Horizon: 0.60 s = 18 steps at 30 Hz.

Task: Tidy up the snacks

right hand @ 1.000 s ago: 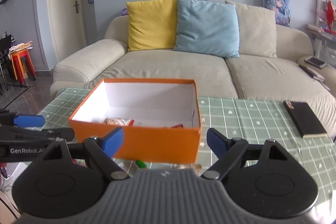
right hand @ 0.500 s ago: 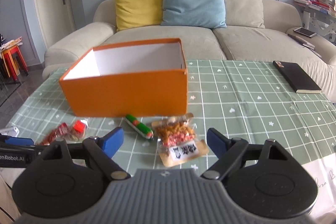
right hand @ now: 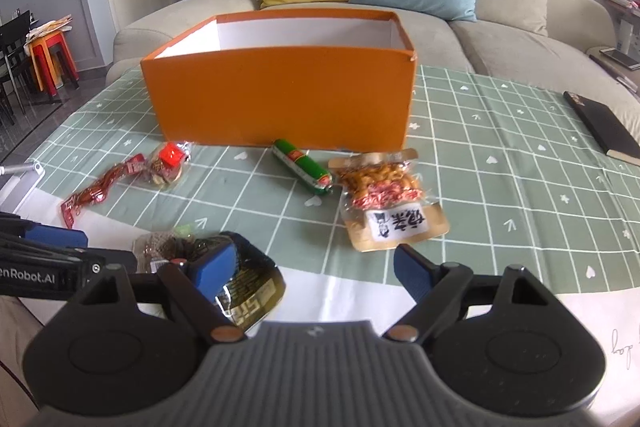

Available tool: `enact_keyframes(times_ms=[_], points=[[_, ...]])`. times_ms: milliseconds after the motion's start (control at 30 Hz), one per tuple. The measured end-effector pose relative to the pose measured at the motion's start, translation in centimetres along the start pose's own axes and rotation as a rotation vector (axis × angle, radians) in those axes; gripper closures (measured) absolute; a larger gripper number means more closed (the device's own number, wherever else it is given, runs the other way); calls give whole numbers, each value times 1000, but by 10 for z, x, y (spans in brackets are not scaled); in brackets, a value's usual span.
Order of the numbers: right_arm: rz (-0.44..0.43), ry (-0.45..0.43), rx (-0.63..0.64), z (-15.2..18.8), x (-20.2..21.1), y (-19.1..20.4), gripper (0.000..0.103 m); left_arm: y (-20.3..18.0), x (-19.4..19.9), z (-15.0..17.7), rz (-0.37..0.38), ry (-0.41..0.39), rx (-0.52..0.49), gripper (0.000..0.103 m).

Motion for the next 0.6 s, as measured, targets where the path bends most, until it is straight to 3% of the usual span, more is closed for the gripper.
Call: enact_keyframes(times_ms=[333, 500, 600], points=[[-65, 1, 17, 2, -9, 14, 20, 3, -13, -5, 43, 22, 50, 19], [-64, -3, 84, 1, -12, 25, 31, 2, -19, -5, 62, 45, 87, 24], [-72, 0, 72, 0, -15, 24, 32, 2, -21, -4, 57, 55, 89, 24]])
Point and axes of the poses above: each gripper's, at about its wrist camera, not at the fingertips, and x roughly against the way its jaws point, y to its left, z to its underside, the point moved 7 cm from there along -x, roughly the way its jaws point, and after that the axes turned 15 degrees about x, right-handed, at the moved point
